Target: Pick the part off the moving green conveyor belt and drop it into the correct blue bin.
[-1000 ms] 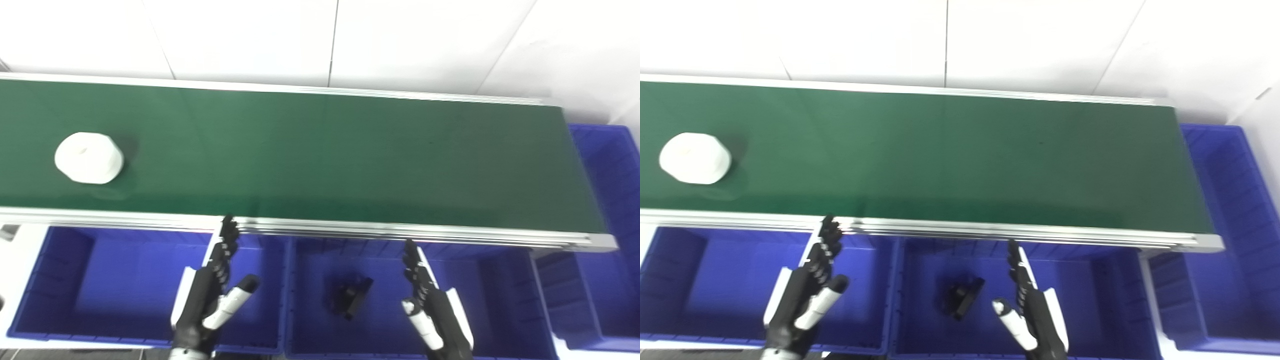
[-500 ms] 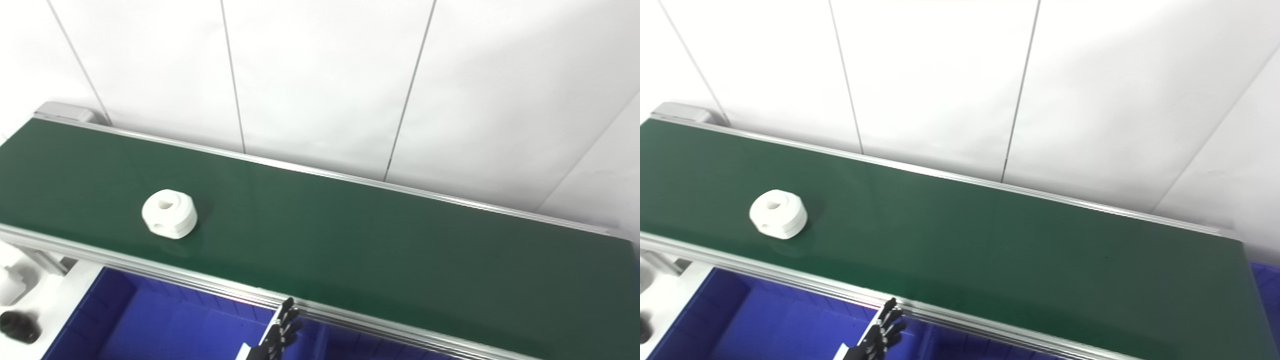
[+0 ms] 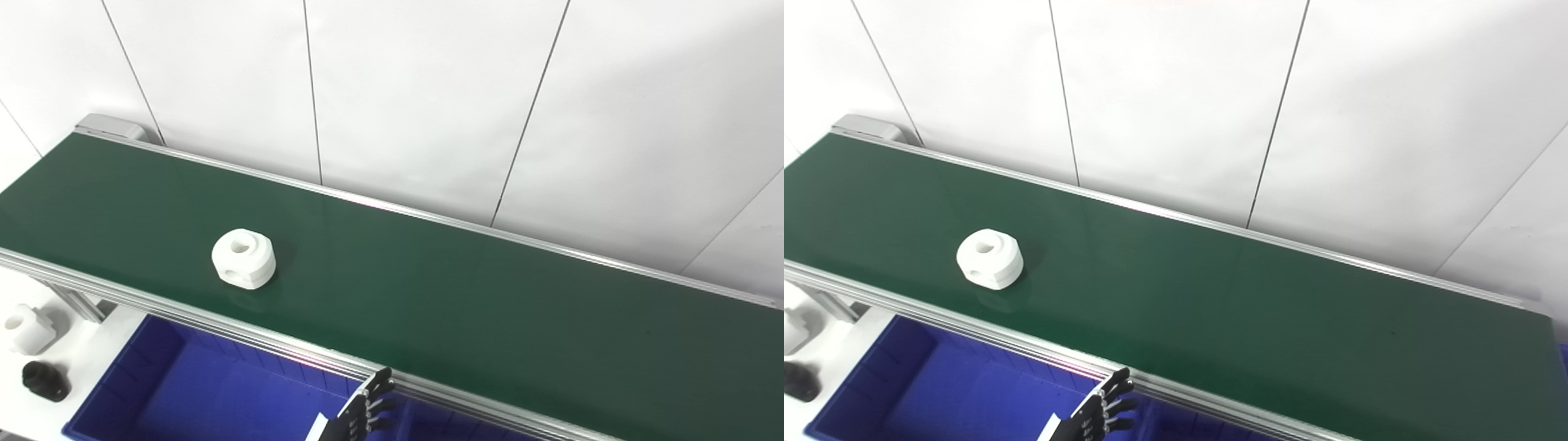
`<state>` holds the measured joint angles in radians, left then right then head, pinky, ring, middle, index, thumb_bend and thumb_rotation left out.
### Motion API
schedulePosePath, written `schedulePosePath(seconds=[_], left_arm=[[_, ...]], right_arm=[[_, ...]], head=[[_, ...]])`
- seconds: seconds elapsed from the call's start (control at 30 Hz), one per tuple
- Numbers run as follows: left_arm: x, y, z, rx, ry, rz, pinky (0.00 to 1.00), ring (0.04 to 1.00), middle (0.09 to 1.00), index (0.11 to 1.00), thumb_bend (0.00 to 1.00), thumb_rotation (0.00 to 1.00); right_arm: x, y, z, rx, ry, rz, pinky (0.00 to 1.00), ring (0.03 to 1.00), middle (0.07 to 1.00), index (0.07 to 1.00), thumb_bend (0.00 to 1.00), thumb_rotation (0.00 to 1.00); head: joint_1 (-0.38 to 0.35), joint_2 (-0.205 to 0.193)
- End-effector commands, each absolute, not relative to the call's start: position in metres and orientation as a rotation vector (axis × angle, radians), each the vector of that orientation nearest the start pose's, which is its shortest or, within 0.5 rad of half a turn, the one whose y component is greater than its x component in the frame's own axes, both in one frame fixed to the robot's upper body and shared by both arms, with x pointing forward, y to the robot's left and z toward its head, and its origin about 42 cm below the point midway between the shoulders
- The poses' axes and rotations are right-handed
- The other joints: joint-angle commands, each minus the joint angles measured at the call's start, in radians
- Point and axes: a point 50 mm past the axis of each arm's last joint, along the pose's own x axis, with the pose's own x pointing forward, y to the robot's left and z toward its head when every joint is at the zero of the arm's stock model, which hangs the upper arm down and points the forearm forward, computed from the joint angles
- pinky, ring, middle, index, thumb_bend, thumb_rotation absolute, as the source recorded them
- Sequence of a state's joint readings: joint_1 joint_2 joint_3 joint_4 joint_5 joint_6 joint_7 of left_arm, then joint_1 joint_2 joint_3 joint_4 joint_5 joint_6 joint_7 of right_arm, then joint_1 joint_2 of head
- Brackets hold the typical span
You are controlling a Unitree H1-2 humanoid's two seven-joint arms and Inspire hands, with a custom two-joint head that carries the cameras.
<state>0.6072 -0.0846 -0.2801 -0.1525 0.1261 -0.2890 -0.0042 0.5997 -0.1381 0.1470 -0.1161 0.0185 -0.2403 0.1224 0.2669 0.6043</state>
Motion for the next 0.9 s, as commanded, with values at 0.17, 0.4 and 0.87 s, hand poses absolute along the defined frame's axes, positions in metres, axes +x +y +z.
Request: schedulePosePath(seconds=[0.17, 0.4, 0.87], left_arm=[[0.094, 0.142, 0.130, -0.024, -0.127, -0.121, 0.75, 0.840, 0.860, 0.920, 0.94, 0.49], [0.138, 0.171, 0.197, 0.289, -0.375, -0.148, 0.68, 0.840, 0.852, 0.892, 0.96, 0.41], [0.265, 0.255, 0.262, 1.309, -0.479, -0.382, 0.78, 0.831, 0.858, 0.827, 1.00, 0.27]], right_arm=[[0.063, -0.229, 0.055, -0.044, 0.194, 0.160, 1.00, 1.000, 1.000, 1.000, 0.99, 0.84], [0.064, -0.225, 0.057, -0.029, 0.190, 0.168, 1.00, 1.000, 1.000, 1.000, 0.98, 0.86], [0.064, -0.220, 0.060, -0.026, 0.179, 0.171, 1.00, 1.000, 1.000, 1.000, 0.97, 0.91]], head=[[-0.010, 0.024], [-0.025, 0.047], [-0.036, 0.061]])
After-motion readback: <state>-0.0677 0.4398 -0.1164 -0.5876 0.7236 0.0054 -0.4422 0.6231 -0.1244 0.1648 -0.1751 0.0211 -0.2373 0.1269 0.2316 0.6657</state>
